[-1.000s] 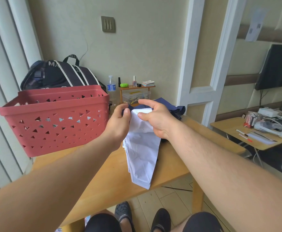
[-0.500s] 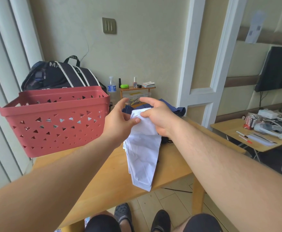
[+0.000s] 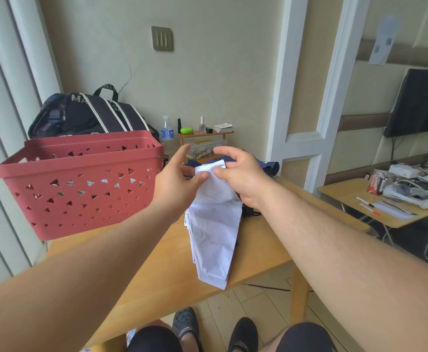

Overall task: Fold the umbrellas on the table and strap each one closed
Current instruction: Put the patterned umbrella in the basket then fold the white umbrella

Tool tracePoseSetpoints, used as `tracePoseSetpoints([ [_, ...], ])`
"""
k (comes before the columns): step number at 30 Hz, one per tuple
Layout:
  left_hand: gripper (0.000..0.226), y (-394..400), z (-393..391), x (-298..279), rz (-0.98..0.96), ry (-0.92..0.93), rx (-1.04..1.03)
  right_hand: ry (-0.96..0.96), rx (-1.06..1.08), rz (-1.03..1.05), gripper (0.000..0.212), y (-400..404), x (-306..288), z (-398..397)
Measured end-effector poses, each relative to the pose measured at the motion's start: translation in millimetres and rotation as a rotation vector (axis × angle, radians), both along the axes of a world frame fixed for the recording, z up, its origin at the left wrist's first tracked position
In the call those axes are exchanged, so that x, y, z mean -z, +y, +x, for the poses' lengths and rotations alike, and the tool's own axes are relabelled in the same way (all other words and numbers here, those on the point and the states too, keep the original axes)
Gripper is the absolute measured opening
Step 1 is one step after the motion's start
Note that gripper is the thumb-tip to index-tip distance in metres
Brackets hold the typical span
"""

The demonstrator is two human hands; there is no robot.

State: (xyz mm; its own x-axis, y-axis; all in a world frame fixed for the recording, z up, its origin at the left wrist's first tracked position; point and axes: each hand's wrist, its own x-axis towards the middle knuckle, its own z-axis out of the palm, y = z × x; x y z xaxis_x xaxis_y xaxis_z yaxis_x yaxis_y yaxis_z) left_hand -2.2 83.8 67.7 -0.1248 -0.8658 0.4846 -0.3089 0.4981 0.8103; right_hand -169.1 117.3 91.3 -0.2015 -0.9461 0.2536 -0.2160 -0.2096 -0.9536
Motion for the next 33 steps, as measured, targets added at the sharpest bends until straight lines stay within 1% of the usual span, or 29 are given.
tracePoseSetpoints([
  [2,0.067,1,1,-3,-0.047,-0.016,-0.043,0.029,0.021,-0.024,0.048,0,1,1],
  [5,0.055,0,0,-6,-0.049,-0.063,-0.026,0.034,0.032,-0.048,0.042,0,3,1],
  [10,0.022,-4,1,-4,-0.025,-0.037,-0.054,0.114,0.085,-0.095,0.032,1,5,-5],
  [16,0.014,-3,2,-6,-0.020,-0.035,-0.051,0.179,0.150,-0.109,0.025,1,1,-4],
  [19,0.007,-3,5,-8,-0.061,-0.081,-0.065,0.387,0.222,-0.150,0.020,5,1,-5],
  [21,0.004,-1,5,-10,-0.058,-0.076,-0.048,0.537,0.217,-0.210,0.025,7,2,-7],
  [23,0.005,-1,6,-8,-0.045,-0.073,-0.012,0.681,0.170,-0.250,0.040,9,4,-7],
  [24,0.006,-1,8,-6,-0.055,-0.087,0.004,0.736,0.157,-0.262,0.040,9,4,-8],
  [26,0.005,-1,15,-1,-0.116,-0.149,0.054,0.811,0.172,-0.309,0.020,13,7,-10],
  [27,0.010,1,20,2,-0.158,-0.196,0.096,0.845,0.188,-0.347,0.011,17,10,-11],
  [28,0.022,3,25,6,-0.201,-0.263,0.139,0.879,0.201,-0.387,0.008,20,15,-12],
  [30,0.046,6,32,18,-0.308,-0.437,0.186,0.966,0.209,-0.475,0.008,28,30,-12],
  [31,0.050,7,34,25,-0.364,-0.524,0.186,1.014,0.202,-0.522,0.009,32,40,-12],
  [33,0.043,8,38,40,-0.481,-0.655,0.172,1.060,0.175,-0.598,0.009,40,61,-9],
])
